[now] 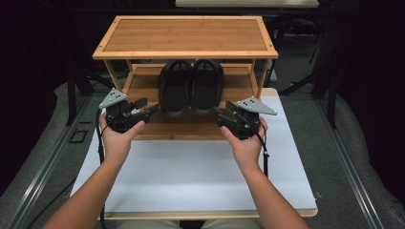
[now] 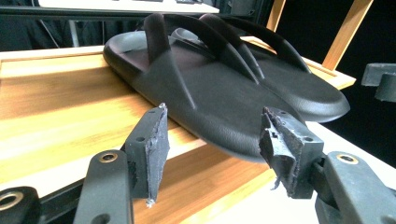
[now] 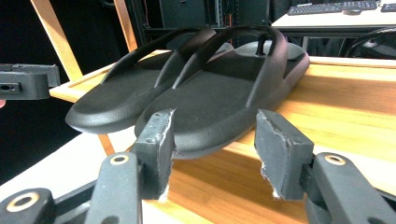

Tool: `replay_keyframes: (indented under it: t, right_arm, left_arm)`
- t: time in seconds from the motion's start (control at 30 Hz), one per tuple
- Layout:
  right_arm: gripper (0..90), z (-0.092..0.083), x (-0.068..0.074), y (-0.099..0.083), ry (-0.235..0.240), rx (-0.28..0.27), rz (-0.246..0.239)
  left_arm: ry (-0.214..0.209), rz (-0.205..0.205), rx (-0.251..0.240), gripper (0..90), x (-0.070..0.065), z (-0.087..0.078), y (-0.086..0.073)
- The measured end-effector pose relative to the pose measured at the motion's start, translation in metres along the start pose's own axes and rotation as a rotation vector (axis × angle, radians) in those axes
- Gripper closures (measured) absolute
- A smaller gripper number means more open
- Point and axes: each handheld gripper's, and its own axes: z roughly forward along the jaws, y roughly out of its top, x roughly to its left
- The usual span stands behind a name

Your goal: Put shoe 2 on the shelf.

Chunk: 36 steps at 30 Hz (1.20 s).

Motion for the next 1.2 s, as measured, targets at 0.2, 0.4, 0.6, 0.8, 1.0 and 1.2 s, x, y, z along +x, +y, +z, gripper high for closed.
replay_keyframes:
  t: [0.2, 0.4, 0.6, 0.8, 1.0, 1.2]
  right_arm:
    - [46.9, -0.015, -0.005, -0.002, -0.002, -0.009, -0.003]
    - [46.7, -0.029, -0.009, -0.007, -0.007, -0.017, -0.002]
    - [46.4, -0.050, -0.014, -0.016, -0.016, -0.030, -0.001]
    - [46.3, -0.067, -0.016, -0.027, -0.033, -0.037, -0.017]
    - [46.2, -0.083, -0.020, -0.045, -0.061, -0.026, -0.010]
    - [46.3, -0.091, -0.026, -0.064, -0.088, -0.022, 0.029]
  left_arm:
    - [-0.007, -0.006, -0.002, 41.5, 0.002, -0.011, -0.005]
    - [-0.023, -0.006, -0.003, 41.3, 0.002, -0.022, -0.012]
    - [-0.030, -0.008, -0.009, 41.1, 0.006, -0.043, -0.026]
    - [-0.012, -0.012, -0.015, 40.8, 0.014, -0.063, -0.042]
    - [0.016, -0.034, -0.033, 40.7, 0.022, -0.082, -0.065]
    - [0.033, -0.070, -0.031, 40.7, 0.027, -0.094, -0.089]
